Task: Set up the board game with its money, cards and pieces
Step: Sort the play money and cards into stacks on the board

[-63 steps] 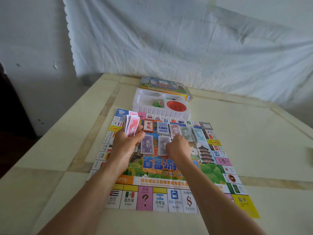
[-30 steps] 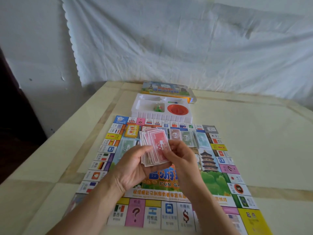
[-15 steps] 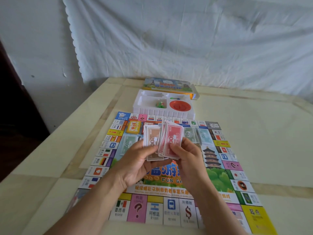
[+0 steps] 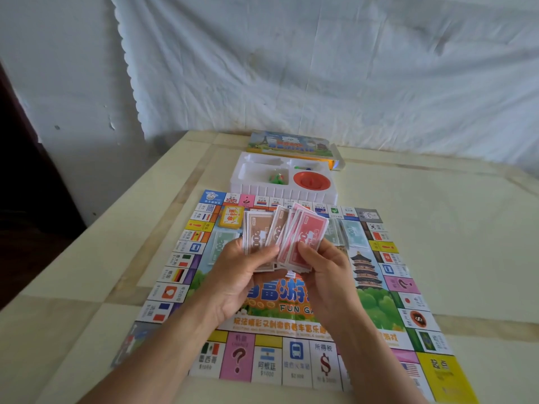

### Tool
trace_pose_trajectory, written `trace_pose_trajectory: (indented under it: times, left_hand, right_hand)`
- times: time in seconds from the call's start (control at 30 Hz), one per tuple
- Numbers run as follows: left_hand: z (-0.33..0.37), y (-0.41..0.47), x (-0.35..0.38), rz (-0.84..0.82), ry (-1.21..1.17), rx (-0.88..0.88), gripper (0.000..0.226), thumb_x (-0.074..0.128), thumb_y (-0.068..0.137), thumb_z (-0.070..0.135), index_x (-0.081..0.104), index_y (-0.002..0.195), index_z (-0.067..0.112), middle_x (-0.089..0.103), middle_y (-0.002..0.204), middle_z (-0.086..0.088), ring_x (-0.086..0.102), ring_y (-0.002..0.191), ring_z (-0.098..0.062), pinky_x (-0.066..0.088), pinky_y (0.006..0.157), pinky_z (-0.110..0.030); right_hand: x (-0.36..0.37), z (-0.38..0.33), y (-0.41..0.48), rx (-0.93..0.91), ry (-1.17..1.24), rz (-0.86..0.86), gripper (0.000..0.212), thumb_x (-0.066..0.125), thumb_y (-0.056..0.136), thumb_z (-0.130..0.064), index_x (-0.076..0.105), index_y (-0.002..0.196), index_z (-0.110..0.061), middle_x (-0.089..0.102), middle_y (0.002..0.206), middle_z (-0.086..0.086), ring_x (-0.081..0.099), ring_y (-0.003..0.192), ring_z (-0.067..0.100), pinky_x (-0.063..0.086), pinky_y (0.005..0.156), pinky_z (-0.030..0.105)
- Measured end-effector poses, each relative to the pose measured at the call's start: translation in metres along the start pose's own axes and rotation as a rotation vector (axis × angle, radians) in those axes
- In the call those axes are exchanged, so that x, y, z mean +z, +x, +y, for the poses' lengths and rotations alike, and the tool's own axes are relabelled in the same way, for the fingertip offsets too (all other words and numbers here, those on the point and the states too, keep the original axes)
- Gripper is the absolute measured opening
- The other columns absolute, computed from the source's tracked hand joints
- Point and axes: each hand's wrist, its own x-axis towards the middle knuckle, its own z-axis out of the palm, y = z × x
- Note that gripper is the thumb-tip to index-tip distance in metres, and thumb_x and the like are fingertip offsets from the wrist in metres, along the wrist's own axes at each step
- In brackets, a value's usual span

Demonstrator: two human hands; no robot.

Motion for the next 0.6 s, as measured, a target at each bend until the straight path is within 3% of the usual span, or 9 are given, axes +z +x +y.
trace_pose_trajectory:
  times: [0.3,0.5,0.6]
  left_hand:
    - [0.0017,0.0002,0.0007,0.063,-0.058,-0.012,0.023,0.061,0.084,-0.002,0.058,0.107,-0.006,0.067,0.093,-0.021,0.069,0.074,-0.026,0.058,0.057,-0.031]
    - [0.0058,-0.003,0.0034,-0.08,-0.097,-0.028,0.027,0.05,0.095,0.013,0.06,0.115,-0.002,0.068,0.108,-0.023,0.069,0.091,-0.031,0.06,0.071,-0.038]
    - [0.0063,-0.0022,0.0026,-0.043,-0.1,-0.043,0.031,0.047,0.097,0.016,0.054,0.119,-0.006,0.066,0.11,-0.026,0.069,0.09,-0.032,0.059,0.066,-0.036]
  right_hand:
    - [-0.0051,-0.0009,0.002,0.03,0.002,0.099,0.019,0.049,0.093,-0.003,0.067,0.101,-0.002,0.07,0.099,0.018,0.063,0.093,0.032,0.049,0.093,0.047]
    - [-0.0039,-0.0024,0.0011,0.005,-0.044,0.092,0.02,0.048,0.094,-0.001,0.065,0.104,-0.001,0.071,0.095,0.017,0.067,0.083,0.027,0.055,0.077,0.039]
    - [-0.0023,-0.0026,0.0,-0.009,-0.055,0.08,0.02,0.047,0.094,0.0,0.063,0.106,0.0,0.071,0.096,0.018,0.068,0.083,0.029,0.056,0.077,0.042]
